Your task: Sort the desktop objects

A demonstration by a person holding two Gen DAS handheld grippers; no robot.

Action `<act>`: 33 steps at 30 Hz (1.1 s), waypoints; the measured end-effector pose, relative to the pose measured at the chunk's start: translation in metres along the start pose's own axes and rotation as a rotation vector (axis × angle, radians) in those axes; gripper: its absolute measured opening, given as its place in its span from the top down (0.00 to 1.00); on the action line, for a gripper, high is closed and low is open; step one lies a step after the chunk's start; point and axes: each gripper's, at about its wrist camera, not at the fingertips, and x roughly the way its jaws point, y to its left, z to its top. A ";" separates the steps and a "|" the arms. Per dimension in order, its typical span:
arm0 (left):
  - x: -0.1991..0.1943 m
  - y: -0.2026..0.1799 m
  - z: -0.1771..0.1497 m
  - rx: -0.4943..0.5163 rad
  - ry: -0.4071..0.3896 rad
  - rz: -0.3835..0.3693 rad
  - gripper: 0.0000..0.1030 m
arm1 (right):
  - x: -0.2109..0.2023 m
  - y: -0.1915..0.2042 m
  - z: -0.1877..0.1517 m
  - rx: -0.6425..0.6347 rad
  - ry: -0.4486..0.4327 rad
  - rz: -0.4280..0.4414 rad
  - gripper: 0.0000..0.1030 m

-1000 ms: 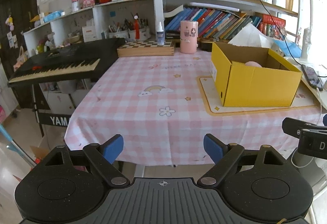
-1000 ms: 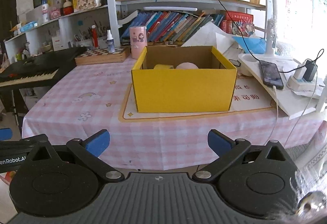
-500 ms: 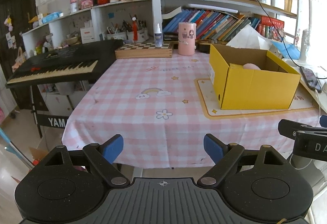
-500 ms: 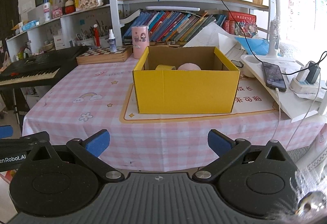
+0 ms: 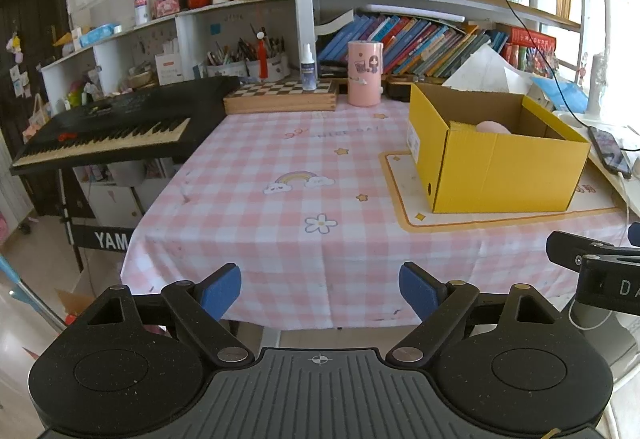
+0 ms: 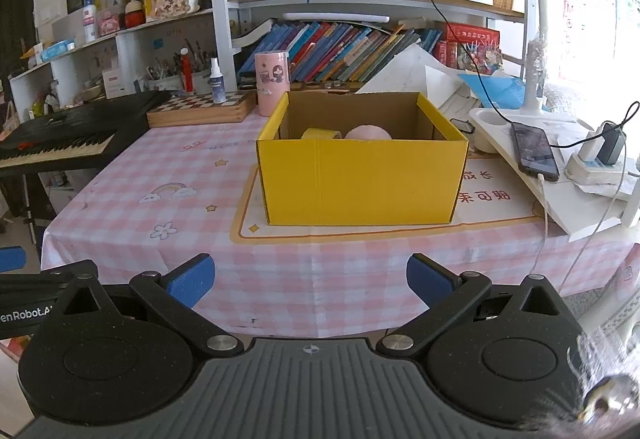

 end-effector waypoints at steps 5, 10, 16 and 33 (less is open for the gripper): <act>0.000 0.002 0.000 -0.003 0.003 0.017 0.14 | 0.003 0.001 0.000 -0.008 0.019 0.015 0.00; 0.001 0.002 -0.001 0.001 0.018 0.020 0.14 | 0.005 0.001 -0.002 0.002 0.044 0.021 0.00; 0.003 0.003 -0.001 0.001 0.030 0.021 0.14 | 0.005 0.003 -0.004 0.007 0.052 0.025 0.00; 0.008 0.005 0.002 0.008 0.045 0.019 0.14 | 0.008 0.007 -0.002 0.005 0.061 0.027 0.00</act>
